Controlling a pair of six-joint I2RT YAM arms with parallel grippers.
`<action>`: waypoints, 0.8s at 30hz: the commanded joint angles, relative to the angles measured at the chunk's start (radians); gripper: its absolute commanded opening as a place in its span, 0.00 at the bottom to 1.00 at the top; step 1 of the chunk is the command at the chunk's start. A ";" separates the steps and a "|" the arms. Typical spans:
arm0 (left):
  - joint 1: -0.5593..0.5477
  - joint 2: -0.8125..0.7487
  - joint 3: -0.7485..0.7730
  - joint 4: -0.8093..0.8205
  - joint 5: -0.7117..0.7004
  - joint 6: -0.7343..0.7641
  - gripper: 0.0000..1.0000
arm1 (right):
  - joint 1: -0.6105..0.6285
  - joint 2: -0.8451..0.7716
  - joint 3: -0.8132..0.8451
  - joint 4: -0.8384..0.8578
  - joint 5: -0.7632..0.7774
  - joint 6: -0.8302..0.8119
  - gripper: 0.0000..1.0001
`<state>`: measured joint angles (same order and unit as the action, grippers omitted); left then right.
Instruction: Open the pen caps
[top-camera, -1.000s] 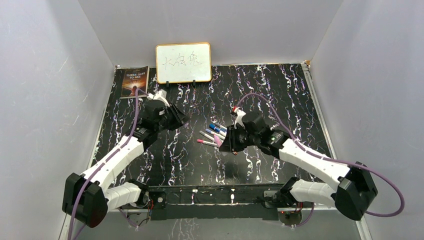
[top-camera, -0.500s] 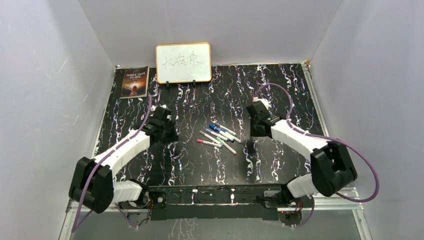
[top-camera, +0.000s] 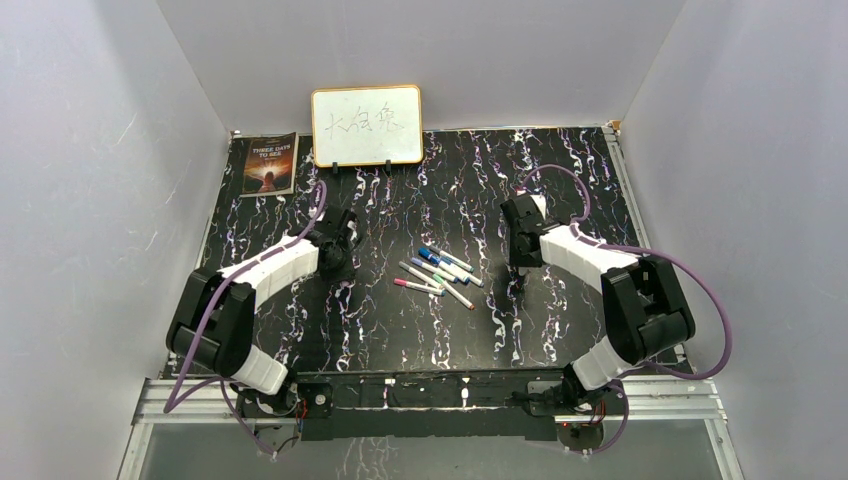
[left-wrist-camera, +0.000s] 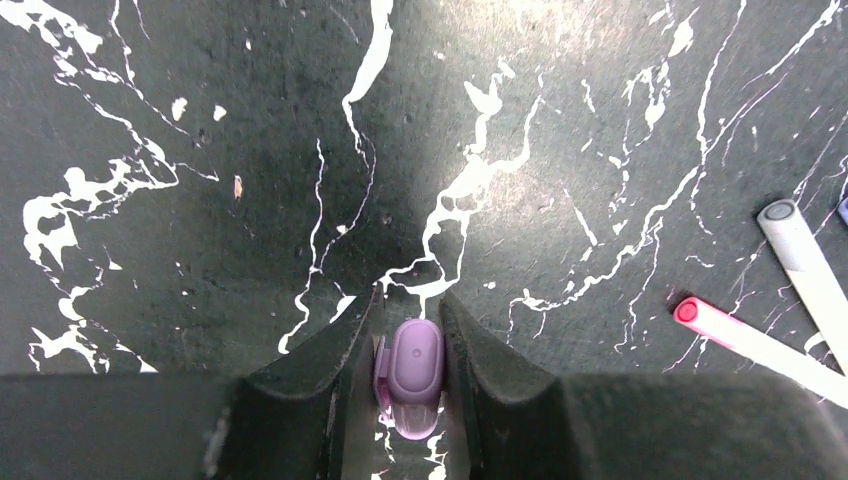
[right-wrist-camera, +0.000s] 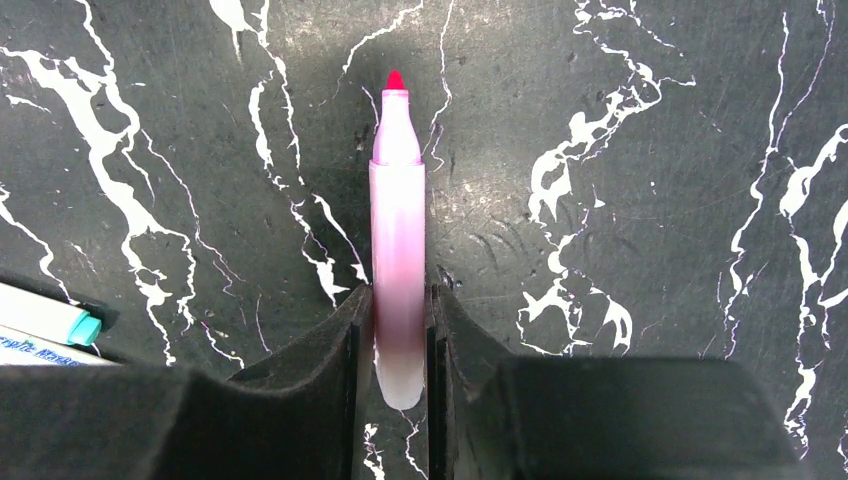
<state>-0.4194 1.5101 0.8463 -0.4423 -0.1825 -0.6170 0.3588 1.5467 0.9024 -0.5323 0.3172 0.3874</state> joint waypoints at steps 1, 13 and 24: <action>0.008 -0.004 0.046 -0.015 -0.049 0.027 0.19 | -0.014 -0.019 0.038 0.034 -0.013 -0.017 0.07; 0.011 0.005 0.059 -0.007 -0.062 0.035 0.29 | -0.028 -0.045 0.020 0.030 -0.048 -0.018 0.31; 0.011 -0.021 0.099 -0.034 -0.064 0.040 0.60 | -0.035 -0.121 0.070 -0.032 -0.088 -0.021 0.49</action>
<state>-0.4141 1.5288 0.8970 -0.4465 -0.2291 -0.5831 0.3267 1.5051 0.9035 -0.5426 0.2508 0.3691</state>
